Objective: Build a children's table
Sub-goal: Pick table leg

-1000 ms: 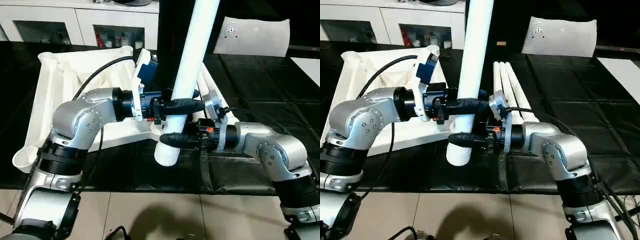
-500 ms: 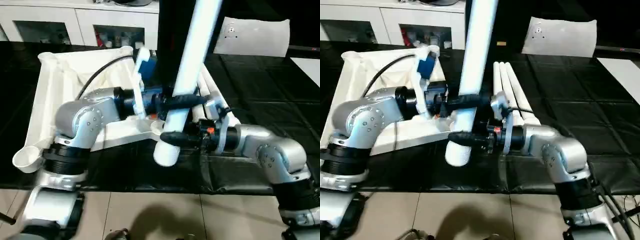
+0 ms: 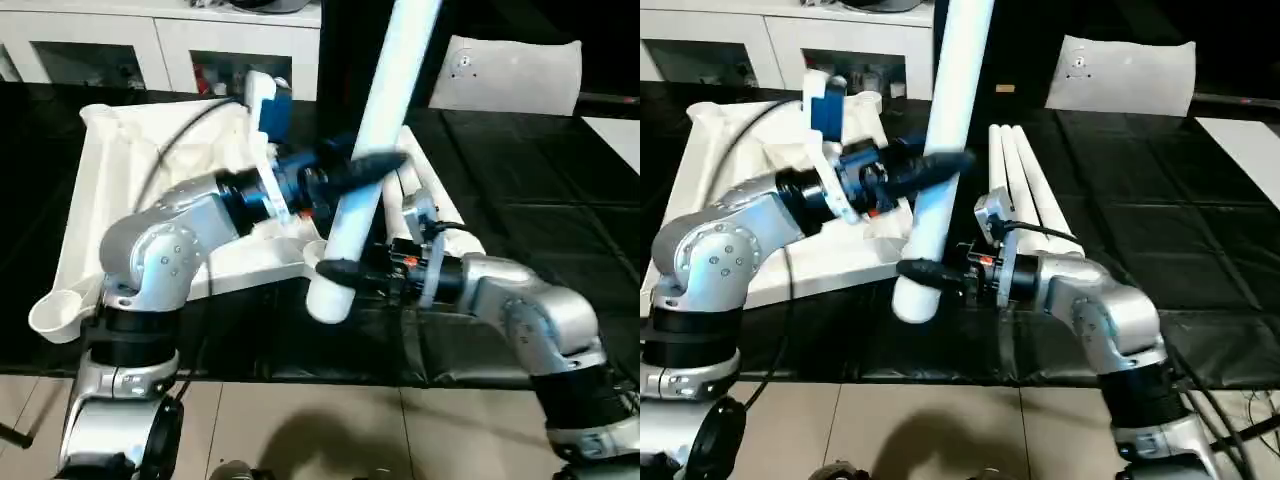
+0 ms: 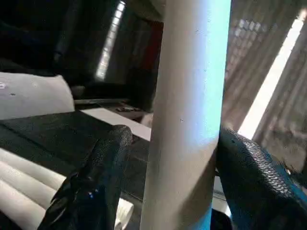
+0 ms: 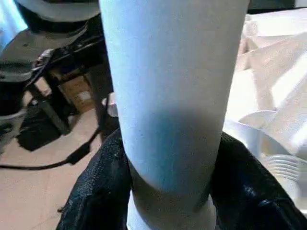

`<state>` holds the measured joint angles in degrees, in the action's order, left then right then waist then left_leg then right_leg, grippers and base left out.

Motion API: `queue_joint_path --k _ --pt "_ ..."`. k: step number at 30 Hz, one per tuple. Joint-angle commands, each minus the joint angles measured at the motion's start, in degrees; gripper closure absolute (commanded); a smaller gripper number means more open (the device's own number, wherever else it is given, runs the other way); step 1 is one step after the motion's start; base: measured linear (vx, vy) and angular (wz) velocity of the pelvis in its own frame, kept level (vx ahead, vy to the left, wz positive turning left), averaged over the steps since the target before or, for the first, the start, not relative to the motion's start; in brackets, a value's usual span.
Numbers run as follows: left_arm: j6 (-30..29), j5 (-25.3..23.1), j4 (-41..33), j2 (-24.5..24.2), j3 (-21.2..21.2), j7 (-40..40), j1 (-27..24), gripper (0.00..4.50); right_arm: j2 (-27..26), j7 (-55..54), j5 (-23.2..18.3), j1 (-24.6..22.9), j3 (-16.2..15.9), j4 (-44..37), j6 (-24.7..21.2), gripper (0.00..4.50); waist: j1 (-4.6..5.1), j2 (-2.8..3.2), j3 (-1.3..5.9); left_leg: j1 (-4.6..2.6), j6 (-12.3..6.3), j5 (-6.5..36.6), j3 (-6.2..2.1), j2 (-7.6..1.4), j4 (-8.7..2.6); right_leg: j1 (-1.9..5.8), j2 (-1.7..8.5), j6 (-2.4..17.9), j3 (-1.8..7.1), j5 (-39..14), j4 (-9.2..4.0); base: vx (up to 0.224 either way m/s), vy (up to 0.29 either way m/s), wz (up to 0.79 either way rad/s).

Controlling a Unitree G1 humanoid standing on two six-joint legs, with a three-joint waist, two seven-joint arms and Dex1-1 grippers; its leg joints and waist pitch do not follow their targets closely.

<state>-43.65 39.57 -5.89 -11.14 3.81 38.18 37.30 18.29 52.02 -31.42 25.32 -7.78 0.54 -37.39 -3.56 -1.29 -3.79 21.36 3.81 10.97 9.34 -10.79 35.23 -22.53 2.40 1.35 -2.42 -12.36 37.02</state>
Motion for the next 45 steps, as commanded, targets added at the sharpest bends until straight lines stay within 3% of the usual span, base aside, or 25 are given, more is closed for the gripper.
queue_joint_path --k 1,5,8,16,18,25,38,39,41,43,45 --pt "0.56 -0.19 -1.62 0.19 0.88 -1.94 -0.36 1.49 -0.25 -0.32 0.36 -0.04 0.77 -0.83 1.54 2.59 -0.2 -0.04 4.41 -0.3 -0.43 3.25 -0.25 -1.85 -3.35 3.77 4.55 11.59 2.76 -3.0 -4.42 0.0 0.0 0.0" --pt "0.73 -1.43 -2.94 0.63 -0.79 -3.33 -1.28 1.49 -0.77 -0.73 1.01 -0.14 0.37 -0.6 2.56 2.59 -0.16 -0.04 4.34 -0.25 -0.81 3.25 -0.24 -1.83 -3.37 3.67 4.5 11.2 2.77 -3.34 -4.51 0.0 0.0 0.0" --pt "1.27 -2.19 -2.79 1.14 -1.16 -4.5 -1.2 1.84 -0.94 -0.91 1.45 -0.03 0.21 -0.26 3.13 2.59 -0.15 -0.05 4.32 -0.29 -0.8 3.46 -0.2 -1.76 -3.35 3.64 4.43 10.91 2.78 -3.97 -4.6 0.0 0.0 0.0" --pt "3.42 -3.95 -2.49 0.46 -2.41 -3.96 -0.95 1.92 -0.98 -1.16 2.46 0.31 0.0 0.37 4.36 2.59 -0.06 0.17 4.35 -0.22 -0.7 3.43 -0.25 -1.72 -3.34 3.65 4.43 10.81 2.8 -3.34 -4.59 0.0 0.0 0.0" --pt "2.63 -3.25 -2.39 0.57 -2.28 -3.92 -1.04 2.23 -1.05 -1.31 2.63 0.41 0.06 0.52 4.54 2.59 -0.05 0.16 4.35 -0.29 -0.68 3.54 -0.27 -1.77 -3.36 3.59 4.39 11.0 2.76 -3.06 -4.53 0.0 0.0 0.0" --pt "2.45 -2.36 -2.22 -0.61 -3.53 -0.72 -2.68 2.62 -1.15 -0.97 3.58 0.48 -0.1 0.94 5.08 2.59 0.01 0.18 4.29 -0.3 -0.48 4.18 -0.27 -1.73 -3.4 3.57 4.43 10.9 2.78 -4.23 -4.66 0.0 0.0 0.0" --pt "2.1 -0.63 -1.51 -0.43 -2.54 -0.03 -3.74 2.73 -0.82 -0.95 5.74 0.0 -1.27 0.6 6.39 2.59 0.11 0.25 4.27 -0.34 -0.32 4.48 -0.26 -1.78 -3.45 3.52 4.37 11.03 2.8 -4.01 -4.6 0.0 0.0 0.0" --pt "2.45 -0.54 -1.54 -0.64 -2.83 0.54 -3.27 2.73 -0.99 -0.58 5.11 0.25 -1.09 0.86 5.68 2.24 0.14 0.04 4.26 -0.35 -0.42 4.64 -0.22 -1.78 -3.46 3.54 4.4 11.0 2.83 -4.23 -4.68 0.0 0.0 0.0" --pt "2.49 -0.58 -1.61 -0.77 -2.98 0.74 -3.16 2.73 -0.98 -0.52 5.11 0.29 -1.12 0.91 5.6 2.24 0.09 0.16 4.29 -0.33 -0.54 4.22 -0.24 -1.79 -3.44 3.55 4.43 11.02 2.84 -3.84 -4.6 0.0 0.0 0.0" --pt "2.51 -0.66 -1.71 -0.94 -3.17 0.98 -3.04 2.73 -0.92 -0.46 5.22 0.32 -1.24 0.97 5.53 1.86 0.1 0.1 4.25 -0.34 -0.56 4.39 -0.22 -1.79 -3.46 3.51 4.42 11.0 2.82 -4.09 -4.64 0.0 0.0 0.0" --pt "2.31 -0.68 -1.88 -1.27 -3.5 1.68 -2.57 2.73 -0.76 -0.58 6.01 0.48 -1.69 1.34 5.81 1.8 0.14 0.08 4.22 -0.39 -0.43 4.73 -0.24 -1.83 -3.52 3.46 4.41 10.83 2.8 -4.93 -4.67 0.0 0.0 0.0"
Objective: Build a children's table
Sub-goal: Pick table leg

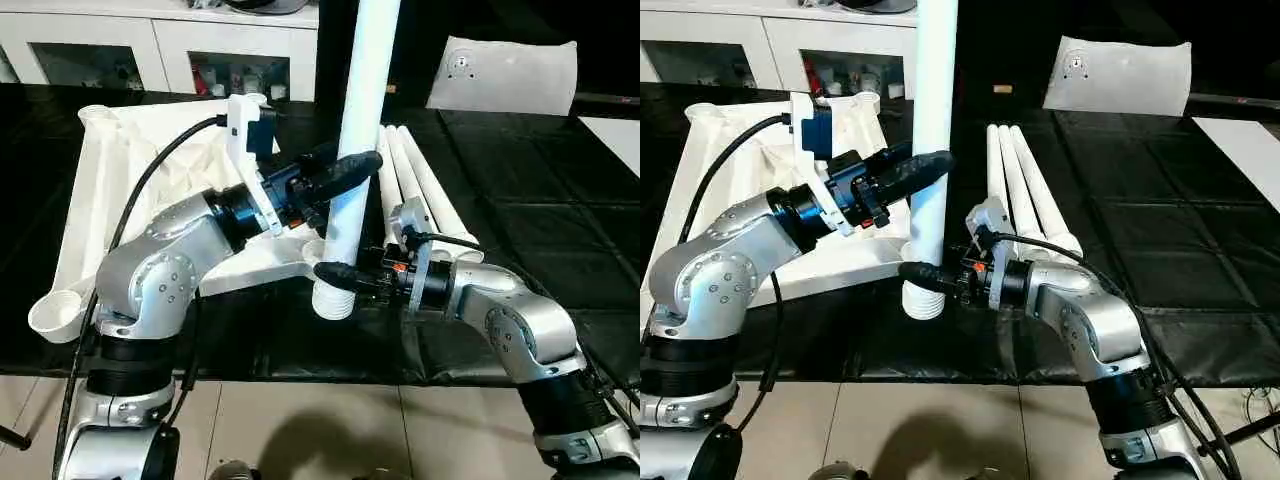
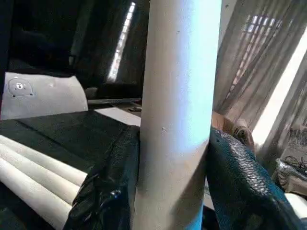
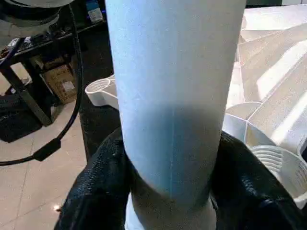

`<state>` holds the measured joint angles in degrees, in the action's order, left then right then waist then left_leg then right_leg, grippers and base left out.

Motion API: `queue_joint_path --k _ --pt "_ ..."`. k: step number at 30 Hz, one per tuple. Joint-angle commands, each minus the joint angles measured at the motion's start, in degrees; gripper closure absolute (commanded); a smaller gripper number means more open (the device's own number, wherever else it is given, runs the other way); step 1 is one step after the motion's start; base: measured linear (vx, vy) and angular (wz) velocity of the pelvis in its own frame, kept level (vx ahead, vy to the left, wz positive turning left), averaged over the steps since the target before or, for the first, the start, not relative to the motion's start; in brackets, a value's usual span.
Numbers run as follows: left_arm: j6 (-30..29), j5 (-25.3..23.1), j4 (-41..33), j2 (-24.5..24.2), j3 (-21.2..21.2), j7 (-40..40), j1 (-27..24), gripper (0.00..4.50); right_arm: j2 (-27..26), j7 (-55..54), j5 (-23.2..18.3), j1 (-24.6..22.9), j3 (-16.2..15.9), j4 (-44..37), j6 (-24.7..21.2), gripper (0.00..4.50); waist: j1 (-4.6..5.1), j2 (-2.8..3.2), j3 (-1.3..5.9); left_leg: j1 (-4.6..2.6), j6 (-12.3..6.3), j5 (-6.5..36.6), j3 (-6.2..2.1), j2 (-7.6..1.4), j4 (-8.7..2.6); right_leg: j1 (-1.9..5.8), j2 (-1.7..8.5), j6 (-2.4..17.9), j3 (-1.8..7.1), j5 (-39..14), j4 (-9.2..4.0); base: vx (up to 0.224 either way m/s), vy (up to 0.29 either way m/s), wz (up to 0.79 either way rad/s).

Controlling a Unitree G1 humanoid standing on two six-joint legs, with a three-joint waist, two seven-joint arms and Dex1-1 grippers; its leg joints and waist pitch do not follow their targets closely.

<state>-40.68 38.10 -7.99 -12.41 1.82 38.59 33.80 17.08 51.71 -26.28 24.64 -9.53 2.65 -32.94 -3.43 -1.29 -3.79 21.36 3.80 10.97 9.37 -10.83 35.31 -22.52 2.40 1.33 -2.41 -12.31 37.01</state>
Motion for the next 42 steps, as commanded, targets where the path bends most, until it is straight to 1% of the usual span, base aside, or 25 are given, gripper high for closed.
queue_joint_path --k 1,6,11,12,15,17,18,19,20,21,22,28,30,33,34,35,36,37,38,39,40,41,42 --pt "-0.8 0.87 0.16 -0.12 -1.59 1.52 1.09 2.73 0.43 -0.33 1.02 1.22 0.01 -0.61 1.44 1.8 -0.01 0.1 4.23 -0.39 -0.4 4.65 -0.27 -1.79 -3.59 3.42 4.39 10.84 2.79 -4.98 -4.62 0.0 0.0 0.0" --pt "-1.13 1.05 -0.09 -0.69 -1.97 2.45 1.45 2.73 0.33 -0.17 1.07 1.45 -0.09 -0.35 1.13 1.8 -0.03 0.16 4.23 -0.3 -0.31 4.47 -0.27 -1.75 -3.59 3.49 4.48 10.68 2.81 -4.88 -4.65 0.0 0.0 0.0" --pt "-0.91 0.93 -0.03 -1.12 -2.37 3.38 2.06 2.73 0.87 1.55 0.13 1.47 -1.03 -0.73 -1.25 1.8 -0.02 0.22 4.21 -0.38 -0.37 4.66 -0.3 -1.82 -3.63 3.41 4.43 10.96 2.8 -4.62 -4.61 0.0 0.0 0.0" --pt "-0.95 1.08 -0.08 -1.12 -2.42 3.61 2.21 2.73 1.05 1.85 0.05 1.38 -1.27 -0.67 -1.7 1.97 -0.06 0.23 4.2 -0.41 -0.37 4.72 -0.28 -1.82 -3.62 3.41 4.44 11.02 2.81 -4.63 -4.66 0.0 0.0 0.0" --pt "-1.02 1.26 -0.22 -1.19 -2.56 3.95 2.3 2.73 1.09 2.11 0.02 1.23 -1.41 -0.64 -1.91 2.07 -0.06 0.16 4.2 -0.35 -0.28 4.78 -0.28 -1.79 -3.63 3.49 4.44 11.14 2.81 -4.63 -4.62 0.0 0.0 0.0" --pt "-1.2 1.67 -0.73 -1.18 -2.94 4.75 2.28 2.73 0.85 2.53 -0.36 1.04 -1.48 -0.55 -2.14 2.28 -0.08 0.15 4.16 -0.33 -0.28 5.02 -0.26 -1.8 -3.63 3.46 4.53 10.98 2.84 -5.18 -4.71 0.0 0.0 0.0" --pt "-1.22 1.71 -0.77 -1.17 -2.99 4.84 2.29 2.73 0.82 2.55 -0.37 1.05 -1.46 -0.48 -2.15 2.28 -0.08 0.16 4.17 -0.38 -0.21 4.94 -0.28 -1.82 -3.64 3.45 4.51 10.96 2.83 -5.23 -4.68 0.0 0.0 0.0" --pt "-1.2 1.77 -0.85 -1.16 -3.06 5.05 2.25 2.73 0.72 2.7 -0.43 1.04 -1.41 -0.42 -2.37 2.42 -0.06 0.09 4.17 -0.35 -0.22 4.9 -0.27 -1.81 -3.65 3.45 4.49 10.93 2.83 -5.26 -4.7 0.0 0.0 0.0" --pt "-1.19 1.78 -0.87 -1.15 -3.06 5.08 2.24 2.73 0.71 2.74 -0.45 1.04 -1.4 -0.41 -2.42 2.42 -0.04 0.15 4.14 -0.38 -0.15 5.02 -0.3 -1.82 -3.68 3.43 4.45 10.89 2.8 -5.44 -4.68 0.0 0.0 0.0" --pt "-1.11 1.74 -0.85 -1.12 -3.14 5.13 2.26 2.73 0.77 3.0 -0.39 1.03 -1.55 -0.37 -2.56 2.54 -0.05 0.19 4.16 -0.36 -0.11 5.01 -0.29 -1.82 -3.66 3.42 4.48 10.86 2.82 -5.45 -4.69 0.0 0.0 0.0" --pt "-0.97 1.62 -0.78 -1.19 -3.22 5.16 2.29 2.73 0.85 3.08 -0.42 1.01 -1.66 -0.37 -2.64 2.54 -0.03 0.11 4.19 -0.34 -0.14 4.92 -0.28 -1.83 -3.65 3.44 4.48 10.86 2.81 -5.22 -4.68 0.0 0.0 0.0" --pt "-0.84 1.31 -0.23 -1.51 -3.14 5.22 2.64 2.73 1.18 3.42 -0.57 0.69 -1.68 -0.43 -2.83 2.59 -0.06 0.1 4.19 -0.33 -0.18 4.71 -0.26 -1.81 -3.64 3.46 4.49 10.8 2.82 -5.19 -4.69 0.0 0.0 0.0" --pt "-0.58 0.38 -0.6 -1.88 -3.58 4.76 2.63 2.73 1.04 3.3 -0.57 0.54 -1.58 -0.51 -2.75 2.59 -0.05 0.04 4.18 -0.32 -0.22 4.65 -0.25 -1.78 -3.62 3.46 4.46 10.79 2.84 -5.08 -4.68 0.0 0.0 0.0" --pt "-2.27 3.37 -1.92 -1.39 -2.69 5.51 2.4 2.73 0.5 2.69 -0.48 0.2 -1.16 -0.59 -2.04 2.59 -0.09 0.32 4.17 -0.32 -0.16 4.65 -0.27 -1.77 -3.63 3.43 4.48 10.91 2.82 -4.99 -4.65 0.0 0.0 0.0" --pt "-2.39 3.95 -2.34 -1.38 -2.56 5.89 2.29 2.38 0.34 2.49 -0.39 0.11 -1.04 -0.59 -1.76 2.59 -0.1 0.29 4.19 -0.32 -0.09 4.7 -0.27 -1.76 -3.61 3.45 4.49 10.94 2.82 -5.0 -4.66 0.0 0.0 0.0" --pt "-2.68 4.7 -2.68 -1.12 -2.28 5.91 2.19 2.38 0.2 2.34 -0.23 0.03 -1.01 -0.51 -1.38 2.59 -0.09 0.3 4.21 -0.35 -0.03 4.71 -0.29 -1.79 -3.62 3.43 4.49 11.01 2.82 -4.95 -4.63 0.0 0.0 0.0" --pt "-3.76 6.73 -3.34 -0.49 -1.58 5.89 1.98 2.38 -0.08 1.82 -0.02 -0.15 -0.92 -0.38 -1.09 2.59 -0.08 0.65 4.22 -0.33 0.28 5.02 -0.29 -1.76 -3.58 3.41 4.52 11.32 2.81 -4.57 -4.58 0.0 0.0 0.0" --pt "-4.39 7.79 -3.58 -0.18 -1.21 5.84 1.9 2.03 -0.19 1.56 0.03 -0.23 -0.88 -0.34 -1.14 2.59 -0.09 0.56 4.21 -0.38 0.32 5.08 -0.31 -1.77 -3.63 3.41 4.45 11.32 2.79 -4.55 -4.63 0.0 0.0 0.0" --pt "-4.61 9.31 -4.1 0.8 -0.58 5.48 1.61 2.03 -0.86 0.77 -0.41 -0.58 -0.35 -0.46 -1.3 2.59 -0.04 0.68 4.2 -0.39 0.37 5.26 -0.31 -1.77 -3.64 3.37 4.37 11.56 2.78 -4.2 -4.61 0.0 0.0 0.0" --pt "-4.61 9.5 -4.16 0.93 -0.5 5.42 1.57 2.03 -0.97 0.65 -0.48 -0.62 -0.26 -0.48 -1.33 2.59 -0.03 0.63 4.2 -0.36 0.37 5.33 -0.33 -1.77 -3.65 3.43 4.4 11.59 2.79 -4.03 -4.63 0.0 0.0 0.0" --pt "-4.38 10.16 -4.06 2.05 0.22 4.19 1.51 2.03 -1.55 -0.43 -0.48 -0.96 0.03 -0.75 -1.38 2.59 -0.12 0.91 4.2 -0.38 0.43 5.4 -0.4 -1.79 -3.67 3.45 4.45 11.66 2.78 -3.91 -4.6 0.0 0.0 0.0" --pt "-4.04 11.03 -3.62 3.59 1.25 2.61 1.48 2.03 -2.56 -2.23 -0.04 -1.35 0.53 -0.86 -0.46 2.59 -0.09 0.64 4.22 -0.43 0.45 6.04 -0.34 -1.79 -3.67 3.47 4.47 11.77 2.8 -4.19 -4.69 0.0 0.0 0.0" --pt "-3.81 11.49 -3.27 4.61 1.92 1.51 1.45 2.03 -3.3 -3.6 -0.15 -1.44 1.1 -0.75 -0.76 2.59 -0.09 0.64 4.22 -0.43 0.45 6.04 -0.34 -1.79 -3.67 3.47 4.47 11.77 2.8 -4.19 -4.69 0.0 0.0 0.0"
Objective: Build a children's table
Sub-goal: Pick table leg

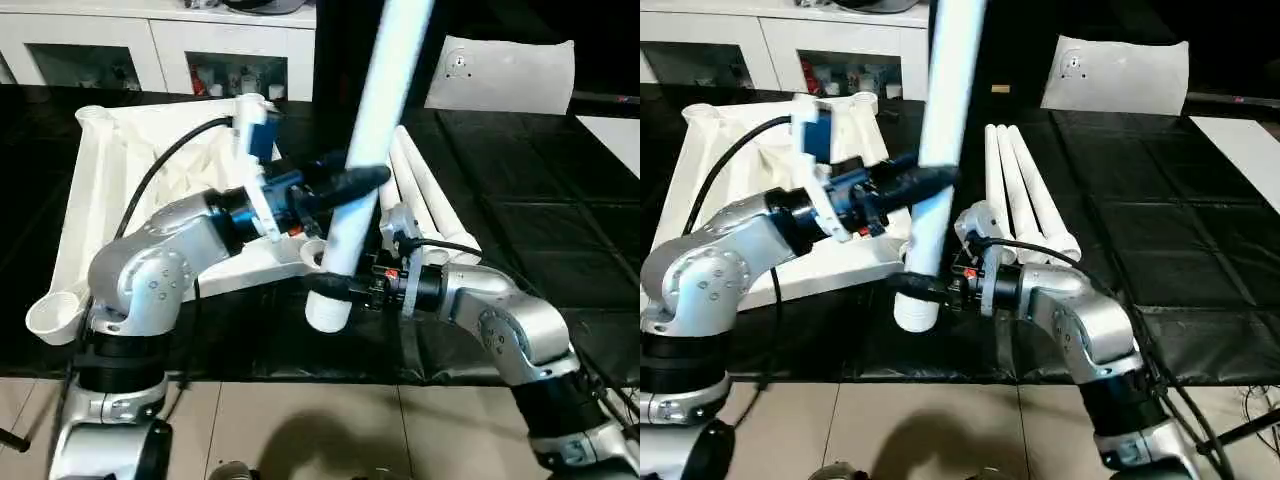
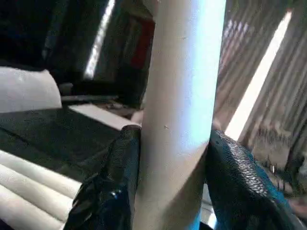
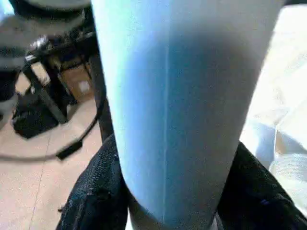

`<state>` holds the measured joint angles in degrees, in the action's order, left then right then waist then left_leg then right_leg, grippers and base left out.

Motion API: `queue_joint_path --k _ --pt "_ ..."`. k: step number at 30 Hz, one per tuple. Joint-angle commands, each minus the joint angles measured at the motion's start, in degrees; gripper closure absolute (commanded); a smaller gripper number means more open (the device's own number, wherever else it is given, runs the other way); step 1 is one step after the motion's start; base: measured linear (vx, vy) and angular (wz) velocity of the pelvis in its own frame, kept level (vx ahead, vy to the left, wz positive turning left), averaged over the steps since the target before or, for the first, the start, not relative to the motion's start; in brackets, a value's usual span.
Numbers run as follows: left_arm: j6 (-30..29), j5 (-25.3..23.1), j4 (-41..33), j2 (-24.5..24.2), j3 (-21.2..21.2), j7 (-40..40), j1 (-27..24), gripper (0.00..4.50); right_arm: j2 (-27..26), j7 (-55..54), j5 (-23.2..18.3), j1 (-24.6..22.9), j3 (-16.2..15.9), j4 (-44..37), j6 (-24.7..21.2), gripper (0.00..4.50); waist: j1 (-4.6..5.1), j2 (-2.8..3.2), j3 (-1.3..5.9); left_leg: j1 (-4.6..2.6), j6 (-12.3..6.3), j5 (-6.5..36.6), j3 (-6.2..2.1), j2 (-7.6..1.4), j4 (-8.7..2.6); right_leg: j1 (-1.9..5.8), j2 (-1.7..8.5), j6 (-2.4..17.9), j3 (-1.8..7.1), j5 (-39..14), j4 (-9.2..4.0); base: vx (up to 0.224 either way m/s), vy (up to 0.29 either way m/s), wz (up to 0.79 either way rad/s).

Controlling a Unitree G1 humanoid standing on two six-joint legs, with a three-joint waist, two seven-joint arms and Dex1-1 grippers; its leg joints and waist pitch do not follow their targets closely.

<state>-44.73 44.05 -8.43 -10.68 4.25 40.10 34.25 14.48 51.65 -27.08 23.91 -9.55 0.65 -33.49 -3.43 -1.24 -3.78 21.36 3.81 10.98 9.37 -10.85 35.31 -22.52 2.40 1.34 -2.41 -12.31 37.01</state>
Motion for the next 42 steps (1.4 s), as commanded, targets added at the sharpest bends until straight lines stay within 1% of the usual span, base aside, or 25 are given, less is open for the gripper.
queue_joint_path --k 1,3,4,6,8,13,14,17,20,21,23,24,26,27,29,30,32,34,35,36,37,38,39,41,42 --pt "0.45 5.99 -2.59 3.87 0.04 -1.05 0.89 2.04 -1.06 -3.9 0.35 -0.84 1.34 1.13 -0.57 2.59 -0.13 0.56 4.18 -0.34 0.68 6.02 -0.3 -1.76 -3.64 3.46 4.61 12.01 2.81 -4.55 -4.72 0.0 0.0 0.0" --pt "0.68 6.29 -2.53 5.14 0.38 -2.44 0.49 1.6 -1.51 -4.27 -0.18 -1.11 1.56 0.83 -1.27 2.6 -0.28 0.67 4.1 -0.56 0.68 6.68 -0.27 -1.86 -3.69 3.24 4.44 12.58 2.81 -4.78 -4.83 0.0 0.0 0.0" --pt "1.01 5.14 -3.24 5.87 -0.79 -3.17 -0.57 1.6 -2.01 -4.59 -0.48 -1.61 1.53 0.27 -1.28 2.6 -0.25 0.61 4.13 -0.3 0.58 6.49 -0.46 -1.96 -3.87 3.6 4.5 11.89 2.77 -4.45 -4.76 0.0 0.0 0.0" --pt "1.56 1.45 -4.27 6.21 -3.43 -3.73 -2.13 1.53 -3.04 -5.2 -0.21 -2.21 1.5 -0.22 0.24 2.6 -0.19 0.77 4.06 -0.39 0.58 7.2 -0.49 -1.96 -3.91 3.5 4.58 11.01 2.77 -5.84 -5.0 0.0 0.0 0.0" --pt "2.05 -0.4 -4.66 5.85 -4.85 -3.81 -2.59 1.18 -3.91 -5.95 -0.07 -2.36 1.83 -0.11 1.04 2.6 -0.07 0.79 3.97 -0.41 0.74 7.92 -0.44 -1.85 -3.95 3.43 4.59 9.98 2.85 -8.13 -5.37 0.0 0.0 0.0" --pt "3.3 -0.94 -4.83 5.82 -4.23 -5.68 -2.05 1.03 -5.22 -7.67 0.17 -2.29 2.34 0.34 2.39 2.6 0.15 0.88 3.86 -0.53 1.4 8.92 -0.51 -1.88 -4.05 3.21 4.51 9.25 2.83 -10.3 -5.48 0.0 0.0 0.0" --pt "3.99 0.05 -4.47 6.21 -2.15 -6.61 -1.63 0.74 -5.46 -8.19 0.23 -2.16 2.77 0.8 2.98 2.6 0.21 0.97 3.82 -0.52 1.55 9.09 -0.52 -1.88 -4.09 3.14 4.41 9.31 2.81 -10.14 -5.46 0.0 0.0 0.0" --pt "5.18 3.74 -4.17 7.71 2.97 -8.73 -1.26 0.64 -6.09 -9.74 0.55 -1.92 3.92 1.3 4.12 2.6 0.17 1.04 3.9 -0.38 1.75 8.61 -0.48 -1.75 -3.97 3.31 4.45 9.84 2.83 -8.42 -5.33 0.0 0.0 0.0" --pt "5.88 4.05 -3.63 8.04 6.13 -12.63 -1.23 0.29 -6.61 -12.13 1.0 -1.84 5.43 1.46 4.94 2.6 0.32 1.41 3.87 -0.49 1.89 9.34 -0.54 -1.72 -4.02 3.24 4.3 10.13 2.74 -8.07 -5.37 0.0 0.0 0.0" --pt "6.48 2.56 -3.32 7.54 6.56 -13.79 -1.46 0.29 -6.76 -13.09 1.35 -1.89 5.86 1.39 5.2 2.6 0.41 1.24 3.86 -0.51 1.79 9.45 -0.58 -1.74 -4.08 3.25 4.18 9.63 2.74 -8.15 -5.42 0.0 0.0 0.0" --pt "7.47 -1.1 -2.91 6.03 6.87 -16.17 -2.76 0.18 -6.55 -15.31 2.58 -2.48 6.34 0.76 6.07 2.6 0.49 1.41 3.87 -0.57 1.76 9.49 -0.61 -1.69 -4.09 3.21 4.15 8.79 2.72 -8.66 -5.49 0.0 0.0 0.0" --pt "7.32 -1.43 -2.9 5.84 6.98 -16.72 -3.0 0.08 -6.48 -15.71 2.83 -2.61 6.4 0.61 6.26 2.6 0.54 2.0 3.86 -0.63 2.06 9.59 -0.68 -1.71 -4.13 3.11 4.16 8.64 2.71 -8.84 -5.39 0.0 0.0 0.0" --pt "6.25 -4.74 -3.13 3.53 6.36 -18.44 -5.1 0.0 -6.21 -17.96 3.81 -3.77 6.89 -1.08 6.17 2.6 0.64 1.7 3.9 -0.61 2.07 9.33 -0.68 -1.77 -4.15 3.16 4.1 8.5 2.73 -8.02 -5.4 0.0 0.0 0.0" --pt "5.33 -11.54 -3.38 -0.72 4.01 -20.84 -8.69 0.0 -5.83 -21.38 5.44 -5.58 7.7 -3.83 5.42 2.6 0.64 1.79 3.88 -0.64 2.04 9.16 -0.81 -1.94 -4.35 3.13 4.11 7.79 2.73 -7.67 -5.27 0.0 0.0 0.0" --pt "4.9 -13.69 -3.41 -2.24 3.15 -21.82 -10.07 0.0 -5.52 -22.6 6.37 -6.23 7.77 -4.83 5.19 2.6 0.82 1.81 4.05 -0.72 1.89 8.33 -0.67 -1.71 -4.27 3.19 3.94 6.78 2.74 -7.19 -5.2 0.0 0.0 0.0" --pt "4.32 -16.49 -3.63 -4.64 1.8 -23.47 -12.97 0.0 -5.0 -25.32 8.72 -7.43 7.55 -6.5 4.75 2.6 1.02 1.46 4.11 -0.56 1.87 7.56 -0.56 -1.64 -4.21 3.24 3.99 6.86 2.79 -7.34 -5.28 0.0 0.0 0.0" --pt "5.17 -19.15 -3.88 -6.43 0.75 -24.62 -15.97 0.0 -4.74 -28.62 11.22 -8.66 7.34 -8.05 4.43 2.6 1.22 1.65 4.02 -0.62 2.16 7.32 -0.55 -1.68 -4.28 2.92 3.89 6.83 2.79 -7.82 -5.25 0.0 0.0 0.0" --pt "7.99 -21.23 -3.92 -6.61 0.82 -25.08 -18.68 0.0 -5.54 -30.78 11.77 -9.93 7.56 -9.83 3.95 2.6 1.42 1.36 3.89 -0.54 2.1 7.95 -0.42 -1.6 -4.33 2.85 3.88 6.82 2.85 -8.98 -5.54 0.0 0.0 0.0" --pt "10.35 -23.37 -4.03 -6.78 0.54 -25.59 -20.65 0.0 -6.52 -32.08 11.54 -10.94 7.88 -11.29 3.51 2.6 1.48 1.56 3.76 -0.56 1.93 9.18 -0.44 -1.64 -4.46 2.78 4.01 6.53 2.91 -10.81 -5.75 0.0 0.0 0.0" --pt "10.42 -23.43 -4.03 -6.78 0.53 -25.6 -20.71 0.0 -6.55 -32.13 11.55 -10.98 7.89 -11.34 3.51 2.6 1.58 1.21 3.69 -0.55 1.73 10.0 -0.5 -1.71 -4.59 2.72 4.04 6.07 2.92 -12.46 -5.83 0.0 0.0 0.0" --pt "12.97 -24.52 -4.19 -5.24 1.23 -27.71 -22.48 0.0 -7.05 -33.34 11.5 -12.69 7.31 -13.29 2.56 2.6 1.61 1.4 3.69 -0.65 1.81 10.47 -0.5 -1.75 -4.61 2.59 4.09 5.99 2.94 -13.14 -5.86 0.0 0.0 0.0" --pt "14.06 -24.97 -4.24 -4.24 1.78 -28.85 -23.21 0.0 -7.21 -33.66 11.33 -13.5 7.02 -14.14 2.01 2.6 1.68 1.13 3.55 -0.65 1.7 10.89 -0.5 -1.88 -4.67 2.51 4.08 5.62 2.99 -13.81 -6.11 0.0 0.0 0.0" --pt "16.11 -26.35 -4.14 -3.3 2.07 -30.46 -23.96 0.0 -7.86 -34.38 11.04 -14.54 7.14 -14.93 1.89 2.6 1.64 1.3 3.48 -0.75 1.8 11.3 -0.5 -1.95 -4.73 2.37 4.06 5.66 3.01 -13.89 -6.12 0.0 0.0 0.0" --pt "21.41 -29.91 -3.89 -1.79 1.83 -33.92 -25.42 0.0 -9.67 -36.2 10.52 -16.7 7.92 -16.09 2.85 2.6 1.73 0.85 3.63 -0.51 1.34 10.99 -0.62 -2.1 -4.94 2.54 4.18 5.42 3.03 -12.13 -6.22 0.0 0.0 0.0" --pt "22.37 -30.91 -4.02 -1.59 1.64 -35.2 -25.94 0.0 -10.26 -36.63 10.48 -17.46 8.19 -16.39 3.88 2.6 1.62 1.02 3.76 -0.53 1.43 10.86 -0.65 -2.03 -4.97 2.59 4.23 5.45 3.0 -11.52 -6.08 0.0 0.0 0.0"
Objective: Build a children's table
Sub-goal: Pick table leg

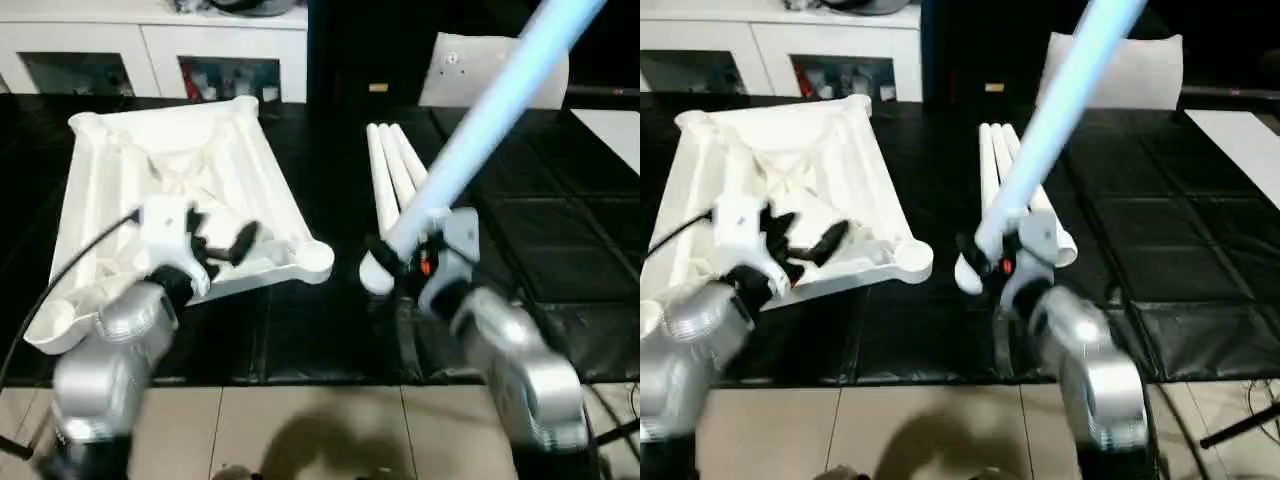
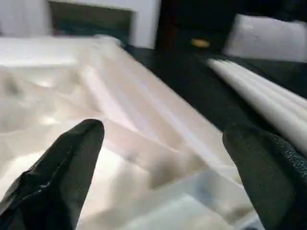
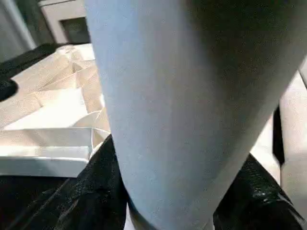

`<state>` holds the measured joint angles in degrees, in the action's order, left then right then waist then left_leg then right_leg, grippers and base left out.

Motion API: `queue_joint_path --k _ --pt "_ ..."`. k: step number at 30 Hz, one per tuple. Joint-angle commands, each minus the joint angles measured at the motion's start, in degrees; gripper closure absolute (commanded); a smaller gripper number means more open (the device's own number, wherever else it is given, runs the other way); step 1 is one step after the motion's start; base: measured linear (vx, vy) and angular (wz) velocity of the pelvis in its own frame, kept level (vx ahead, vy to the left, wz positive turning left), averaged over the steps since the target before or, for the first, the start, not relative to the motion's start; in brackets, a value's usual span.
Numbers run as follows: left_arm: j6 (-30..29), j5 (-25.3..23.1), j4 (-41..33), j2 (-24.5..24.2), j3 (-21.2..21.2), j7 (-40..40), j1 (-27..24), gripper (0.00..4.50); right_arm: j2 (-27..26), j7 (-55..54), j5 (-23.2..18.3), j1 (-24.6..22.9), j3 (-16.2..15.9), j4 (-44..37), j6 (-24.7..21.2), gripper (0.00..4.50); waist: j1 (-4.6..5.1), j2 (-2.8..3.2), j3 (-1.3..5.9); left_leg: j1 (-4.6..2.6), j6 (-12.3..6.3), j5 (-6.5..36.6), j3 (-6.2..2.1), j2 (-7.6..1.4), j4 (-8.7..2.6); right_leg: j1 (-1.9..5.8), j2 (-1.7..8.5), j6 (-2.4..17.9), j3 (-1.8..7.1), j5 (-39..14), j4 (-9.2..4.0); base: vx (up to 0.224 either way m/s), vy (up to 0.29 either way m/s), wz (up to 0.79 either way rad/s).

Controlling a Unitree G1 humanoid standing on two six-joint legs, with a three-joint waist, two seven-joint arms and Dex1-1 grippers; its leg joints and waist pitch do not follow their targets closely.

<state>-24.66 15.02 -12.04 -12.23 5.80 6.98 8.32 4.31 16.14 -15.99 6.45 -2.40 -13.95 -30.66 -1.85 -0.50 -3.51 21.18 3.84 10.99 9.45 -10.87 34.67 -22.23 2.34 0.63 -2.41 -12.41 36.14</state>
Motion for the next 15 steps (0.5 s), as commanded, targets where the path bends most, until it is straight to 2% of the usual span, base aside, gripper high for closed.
queue_joint_path --k 1,2,3,4,5,6,7,8,10,11,12,14,15 --pt "1.5 -2.16 -0.64 0.03 0.11 -2.93 -0.33 0.0 -0.7 -2.22 -0.13 -0.56 1.52 -1.98 1.89 2.6 0.12 0.23 3.43 -0.38 1.44 11.02 -0.7 -1.99 -4.33 2.19 4.24 6.18 3.03 -11.28 -5.25 0.0 0.0 0.0" --pt "0.96 -2.21 -0.8 0.9 0.95 -4.2 -0.83 0.0 -1.52 -4.98 2.01 -1.12 2.2 -1.81 3.56 2.6 0.2 -0.07 3.38 -0.46 1.61 11.25 -0.65 -1.95 -4.33 2.06 4.14 6.09 3.01 -11.32 -5.18 0.0 0.0 0.0" --pt "0.91 -2.16 -0.8 1.16 1.25 -4.44 -0.96 0.0 -1.77 -5.83 2.72 -1.26 2.42 -1.67 4.27 2.6 0.18 0.01 3.26 -0.43 1.93 11.38 -0.54 -1.87 -4.31 1.91 4.28 6.07 3.1 -12.07 -5.26 0.0 0.0 0.0" --pt "0.33 -2.41 -0.89 0.21 1.15 -3.65 -1.42 0.0 -1.48 -7.58 5.18 -1.43 2.51 -1.25 6.24 2.6 0.11 0.25 3.29 -0.47 2.12 11.4 -0.59 -1.83 -4.28 1.9 4.32 5.94 3.1 -12.43 -5.24 0.0 0.0 0.0" --pt "0.45 -2.68 -0.87 -0.06 1.02 -3.32 -1.57 0.0 -1.32 -7.88 5.54 -1.51 2.4 -1.41 6.4 2.6 0.2 0.18 3.25 -0.45 2.32 11.64 -0.55 -1.75 -4.31 1.85 4.14 5.36 3.11 -13.05 -5.32 0.0 0.0 0.0" --pt "0.99 -2.71 -0.92 -1.25 0.11 -0.98 -2.21 0.0 -1.06 -8.34 5.59 -1.63 3.26 -1.25 6.41 2.6 0.12 0.54 3.25 -0.51 2.35 11.75 -0.63 -1.7 -4.32 1.82 4.16 4.85 3.17 -13.03 -5.31 0.0 0.0 0.0" --pt "2.18 -2.66 -0.86 -1.7 -0.34 0.95 -3.18 0.0 -0.41 -8.92 5.02 -2.03 4.93 -1.38 4.42 2.6 0.16 0.44 3.26 -0.52 2.31 11.93 -0.6 -1.65 -4.32 1.82 4.08 4.56 3.17 -13.0 -5.35 0.0 0.0 0.0" --pt "2.41 -2.64 -0.86 -1.8 -0.4 1.34 -3.37 0.0 -0.29 -9.04 4.9 -2.1 5.26 -1.42 3.99 2.6 0.21 0.59 3.28 -0.56 2.3 11.98 -0.61 -1.63 -4.31 1.84 3.91 4.31 3.19 -11.71 -5.31 0.0 0.0 0.0" --pt "2.68 -2.43 -0.75 -1.47 -0.34 1.4 -3.54 0.0 -0.03 -5.74 0.37 -2.84 6.12 -3.0 0.43 2.6 0.14 0.62 3.36 -0.57 2.07 12.1 -0.64 -1.66 -4.3 2.01 3.91 4.59 3.23 -10.42 -5.17 0.0 0.0 0.0" --pt "2.49 -3.43 -0.46 -1.62 -1.08 0.63 -3.56 0.0 0.52 -5.19 0.39 -3.96 5.07 -5.1 -0.38 2.6 -0.02 0.9 3.37 -0.49 1.94 11.91 -0.78 -1.76 -4.38 2.11 4.0 4.94 3.16 -9.2 -5.07 0.0 0.0 0.0" --pt "1.96 -3.62 -0.59 -1.49 -1.35 0.25 -3.78 0.0 0.27 -5.33 0.27 -4.54 4.43 -5.95 -0.8 2.6 -0.02 0.85 3.33 -0.37 1.83 11.69 -0.71 -1.73 -4.35 2.13 3.96 5.14 3.16 -8.15 -5.16 0.0 0.0 0.0" --pt "1.46 -3.88 -0.8 -1.48 -1.48 -0.21 -4.03 0.0 -0.44 -5.41 -0.36 -5.09 3.76 -6.61 -1.06 2.6 0.05 1.07 3.33 -0.35 1.75 12.13 -0.8 -1.6 -4.39 2.22 4.2 5.73 3.13 -9.47 -5.12 0.0 0.0 0.0" --pt "1.42 -4.13 -0.83 -1.58 -1.56 -0.24 -4.13 0.0 -0.78 -5.43 -0.72 -5.32 3.41 -6.84 -1.06 2.6 0.15 0.85 3.29 -0.06 1.32 12.25 -0.68 -1.44 -4.32 2.41 4.48 5.77 3.3 -10.41 -5.29 0.0 0.0 0.0"
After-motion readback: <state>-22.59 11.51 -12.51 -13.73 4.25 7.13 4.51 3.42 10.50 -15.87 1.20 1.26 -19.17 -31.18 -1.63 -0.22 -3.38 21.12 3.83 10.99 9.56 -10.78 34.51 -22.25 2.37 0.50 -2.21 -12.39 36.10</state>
